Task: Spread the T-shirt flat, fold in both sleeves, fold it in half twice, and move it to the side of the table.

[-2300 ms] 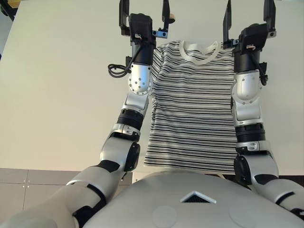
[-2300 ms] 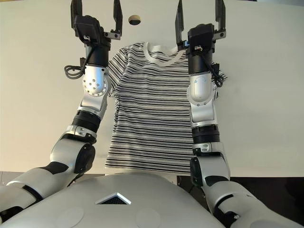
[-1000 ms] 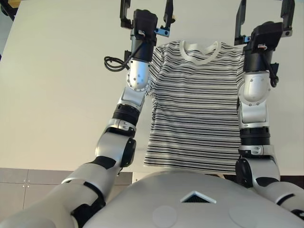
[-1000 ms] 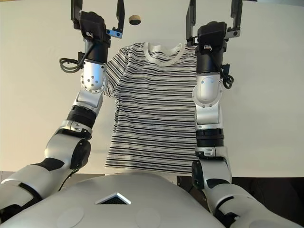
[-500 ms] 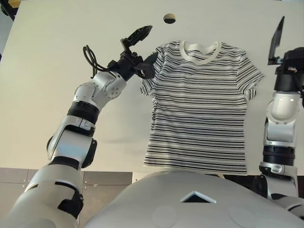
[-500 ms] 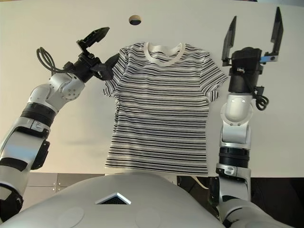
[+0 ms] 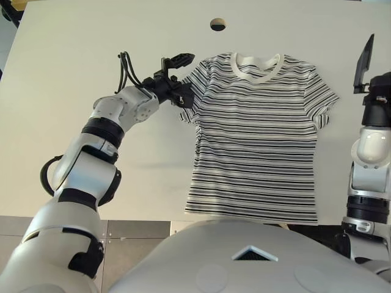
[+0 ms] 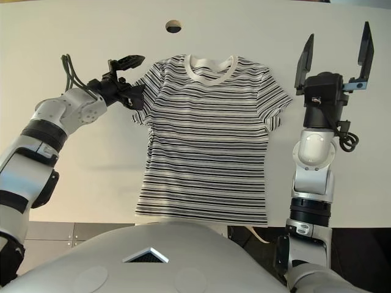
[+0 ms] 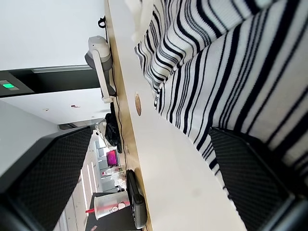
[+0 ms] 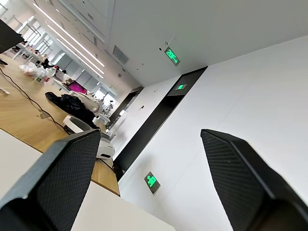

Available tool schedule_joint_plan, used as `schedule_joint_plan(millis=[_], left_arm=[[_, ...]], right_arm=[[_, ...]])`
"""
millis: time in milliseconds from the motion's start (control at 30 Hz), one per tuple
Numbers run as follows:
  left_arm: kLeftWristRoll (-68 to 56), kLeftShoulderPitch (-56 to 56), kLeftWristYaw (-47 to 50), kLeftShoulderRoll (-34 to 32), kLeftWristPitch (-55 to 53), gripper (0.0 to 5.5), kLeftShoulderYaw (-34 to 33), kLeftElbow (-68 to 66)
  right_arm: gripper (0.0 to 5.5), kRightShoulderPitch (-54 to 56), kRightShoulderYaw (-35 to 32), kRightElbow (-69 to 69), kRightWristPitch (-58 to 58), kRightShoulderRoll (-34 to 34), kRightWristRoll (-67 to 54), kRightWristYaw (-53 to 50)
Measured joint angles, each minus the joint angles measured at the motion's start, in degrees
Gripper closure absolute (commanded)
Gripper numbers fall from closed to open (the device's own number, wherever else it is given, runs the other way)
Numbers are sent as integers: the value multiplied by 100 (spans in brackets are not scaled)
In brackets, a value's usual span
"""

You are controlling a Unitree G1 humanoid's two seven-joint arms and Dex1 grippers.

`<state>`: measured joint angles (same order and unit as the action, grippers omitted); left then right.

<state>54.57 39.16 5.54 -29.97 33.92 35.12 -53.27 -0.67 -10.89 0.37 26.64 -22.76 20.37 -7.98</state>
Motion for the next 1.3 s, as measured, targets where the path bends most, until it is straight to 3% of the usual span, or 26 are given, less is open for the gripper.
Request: schedule_joint_plan(millis=[267,400,600,733,900,1100,1300], left_arm=[[-548,-906,34,-624,-476,100,-451,883],[-720,-1288,131,-634,-639,100,-638,1354],[-901,-1276,1468,-491,-788,100,-1448,2040],[-839,-1766,1698,-1025,-1387,100,-2034,2875],[-374,-1970,1235,-1327,-1718,100,-1703,2298],[40,-1407,252,-1310,-1073,100,-730,1253],[71,-910,-25,-1338,-592,100,-360,861]], right_arm=[[167,90,249,48,7,0,193,-10],[167,136,383,137,9,2,219,-10],[167,179,510,169,45,6,257,-18],[167,113,540,166,95,15,298,-45],[167,91,632,179,102,22,315,-47],[167,84,667,174,105,14,416,-47],[167,66,675,174,116,17,428,-62]])
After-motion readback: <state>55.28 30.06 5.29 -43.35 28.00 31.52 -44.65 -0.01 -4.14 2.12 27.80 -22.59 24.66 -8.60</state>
